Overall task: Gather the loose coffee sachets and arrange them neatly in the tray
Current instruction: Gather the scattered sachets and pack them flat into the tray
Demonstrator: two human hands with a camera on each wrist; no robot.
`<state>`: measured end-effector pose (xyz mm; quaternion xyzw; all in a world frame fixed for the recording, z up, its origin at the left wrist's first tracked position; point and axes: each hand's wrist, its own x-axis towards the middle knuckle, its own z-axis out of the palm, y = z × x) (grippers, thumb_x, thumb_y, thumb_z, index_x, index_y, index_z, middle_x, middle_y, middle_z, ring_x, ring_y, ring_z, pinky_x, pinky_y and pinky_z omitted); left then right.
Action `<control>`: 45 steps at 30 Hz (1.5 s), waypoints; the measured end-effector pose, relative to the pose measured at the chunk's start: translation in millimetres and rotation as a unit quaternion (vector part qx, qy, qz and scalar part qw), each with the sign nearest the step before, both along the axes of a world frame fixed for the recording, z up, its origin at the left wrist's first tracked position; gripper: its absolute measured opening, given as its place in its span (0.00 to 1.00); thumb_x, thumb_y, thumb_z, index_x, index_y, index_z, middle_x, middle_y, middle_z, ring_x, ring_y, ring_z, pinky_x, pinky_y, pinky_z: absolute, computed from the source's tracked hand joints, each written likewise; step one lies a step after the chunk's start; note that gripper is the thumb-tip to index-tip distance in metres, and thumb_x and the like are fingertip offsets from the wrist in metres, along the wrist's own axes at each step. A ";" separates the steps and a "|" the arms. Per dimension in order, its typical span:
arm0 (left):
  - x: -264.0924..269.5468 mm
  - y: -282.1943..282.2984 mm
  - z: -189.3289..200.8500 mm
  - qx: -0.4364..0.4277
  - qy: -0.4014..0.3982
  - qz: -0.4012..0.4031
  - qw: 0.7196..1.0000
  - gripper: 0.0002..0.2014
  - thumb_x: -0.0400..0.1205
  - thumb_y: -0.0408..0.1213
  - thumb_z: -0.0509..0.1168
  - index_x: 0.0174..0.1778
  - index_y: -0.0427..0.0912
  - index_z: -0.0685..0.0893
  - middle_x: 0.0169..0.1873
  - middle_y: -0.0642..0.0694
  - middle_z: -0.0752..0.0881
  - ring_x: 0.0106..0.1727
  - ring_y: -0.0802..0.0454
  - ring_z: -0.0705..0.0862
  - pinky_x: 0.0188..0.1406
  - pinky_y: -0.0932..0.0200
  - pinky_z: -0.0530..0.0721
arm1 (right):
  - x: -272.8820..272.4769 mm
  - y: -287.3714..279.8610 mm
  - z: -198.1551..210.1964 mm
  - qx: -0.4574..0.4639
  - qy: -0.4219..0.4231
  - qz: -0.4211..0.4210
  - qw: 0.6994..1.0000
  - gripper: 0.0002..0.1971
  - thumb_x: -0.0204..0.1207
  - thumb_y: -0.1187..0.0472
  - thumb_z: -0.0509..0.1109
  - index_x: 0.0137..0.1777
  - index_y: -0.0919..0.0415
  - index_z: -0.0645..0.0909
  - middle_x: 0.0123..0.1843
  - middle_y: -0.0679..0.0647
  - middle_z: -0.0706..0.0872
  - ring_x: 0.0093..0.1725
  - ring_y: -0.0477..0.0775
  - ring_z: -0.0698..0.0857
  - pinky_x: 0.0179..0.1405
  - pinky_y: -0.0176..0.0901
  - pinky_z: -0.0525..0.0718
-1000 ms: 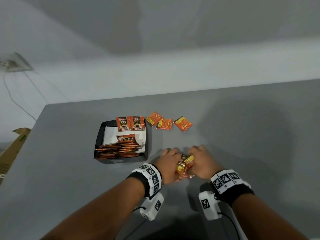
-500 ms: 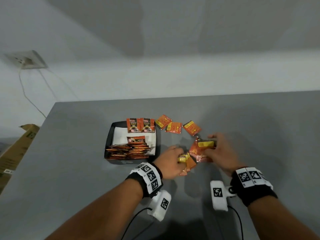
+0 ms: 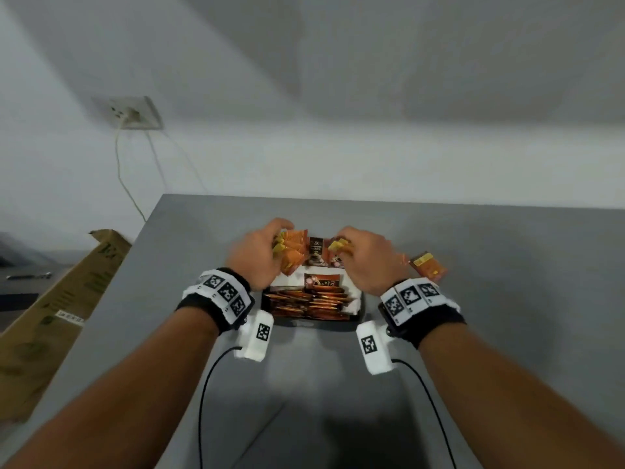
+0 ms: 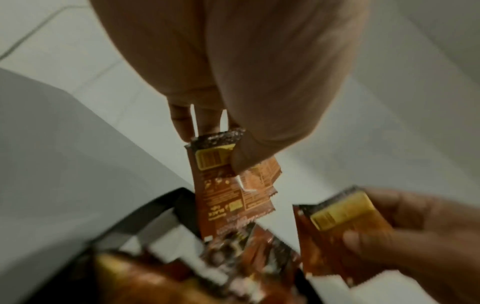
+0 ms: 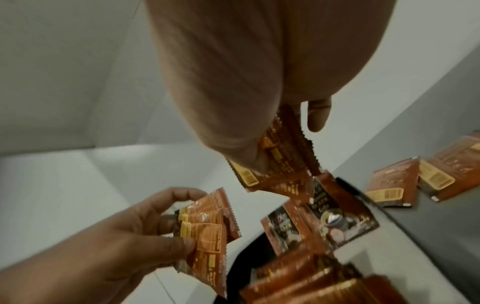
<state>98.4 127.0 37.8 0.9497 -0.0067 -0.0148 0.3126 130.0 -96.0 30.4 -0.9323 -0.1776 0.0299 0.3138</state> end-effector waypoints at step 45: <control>-14.6 11.9 -48.0 0.169 0.043 -0.122 0.977 0.27 0.83 0.55 0.48 0.75 0.49 0.75 0.71 0.49 0.82 0.73 0.50 0.78 0.78 0.47 0.63 | -26.0 25.4 -43.1 -0.204 0.040 0.123 0.970 0.40 0.81 0.30 0.54 0.87 0.52 0.59 0.83 0.49 0.71 0.83 0.55 0.67 0.84 0.64 0.59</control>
